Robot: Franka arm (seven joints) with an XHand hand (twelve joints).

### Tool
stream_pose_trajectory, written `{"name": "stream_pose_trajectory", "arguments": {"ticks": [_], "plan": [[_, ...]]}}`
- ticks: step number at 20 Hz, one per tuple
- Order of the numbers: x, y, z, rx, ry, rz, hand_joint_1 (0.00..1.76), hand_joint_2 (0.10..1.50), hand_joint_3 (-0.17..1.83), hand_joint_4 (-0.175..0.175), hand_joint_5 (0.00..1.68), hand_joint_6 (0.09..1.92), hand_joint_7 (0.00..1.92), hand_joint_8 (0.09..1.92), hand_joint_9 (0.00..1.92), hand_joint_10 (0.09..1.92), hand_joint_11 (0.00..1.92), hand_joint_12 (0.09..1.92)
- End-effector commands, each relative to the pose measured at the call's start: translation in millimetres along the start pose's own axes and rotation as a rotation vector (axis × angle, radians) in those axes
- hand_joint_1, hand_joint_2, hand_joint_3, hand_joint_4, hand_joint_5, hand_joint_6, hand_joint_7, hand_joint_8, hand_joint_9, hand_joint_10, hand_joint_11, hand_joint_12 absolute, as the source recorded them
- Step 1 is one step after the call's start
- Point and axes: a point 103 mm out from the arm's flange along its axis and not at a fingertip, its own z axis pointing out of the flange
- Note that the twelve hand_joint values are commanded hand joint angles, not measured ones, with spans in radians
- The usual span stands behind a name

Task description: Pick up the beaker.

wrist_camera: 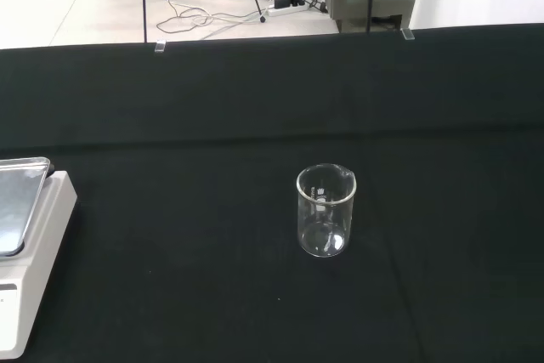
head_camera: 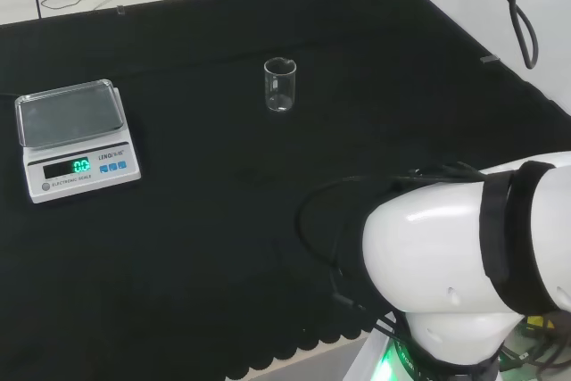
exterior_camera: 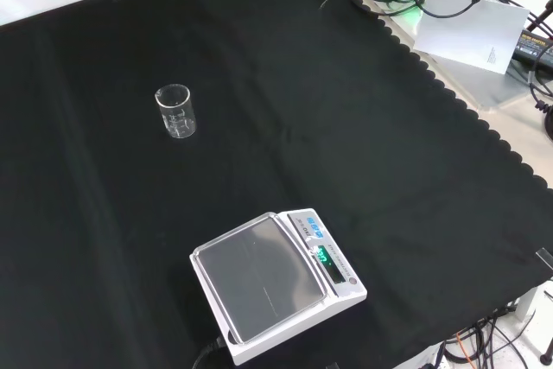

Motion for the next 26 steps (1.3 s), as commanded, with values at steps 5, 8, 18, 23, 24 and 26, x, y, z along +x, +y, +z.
{"name": "stream_pose_trajectory", "arguments": {"ticks": [5, 8, 18, 23, 24, 26], "plan": [[1.9, 0.1, 0.6, -0.015, -0.002, -0.005, 0.61, 0.67, 0.33, -0.008, 0.23, 0.12, 0.21, 0.74, 0.21, 0.87, 0.00, 1.35], [1.6, 0.5, 1.0, -0.016, -0.001, -0.003, 0.61, 0.67, 0.31, -0.008, 0.24, 0.11, 0.21, 0.74, 0.21, 0.87, 0.00, 1.35], [-3.4, 18.5, 14.3, 0.006, 0.013, 0.011, 0.62, 0.68, 0.30, -0.007, 0.24, 0.09, 0.21, 0.74, 0.21, 0.87, 0.00, 1.34], [-15.7, 60.1, 44.6, -0.001, 0.033, 0.023, 0.62, 0.69, 0.28, -0.008, 0.23, 0.09, 0.20, 0.73, 0.20, 0.87, 0.00, 1.31], [-19.1, 66.5, 49.0, 0.000, 0.036, 0.024, 0.62, 0.69, 0.28, -0.007, 0.23, 0.09, 0.19, 0.73, 0.20, 0.87, 0.00, 1.31], [-26.3, 81.7, 58.7, 0.005, 0.039, 0.028, 0.62, 0.69, 0.28, -0.007, 0.22, 0.09, 0.19, 0.73, 0.20, 0.86, 0.00, 1.31]]}}
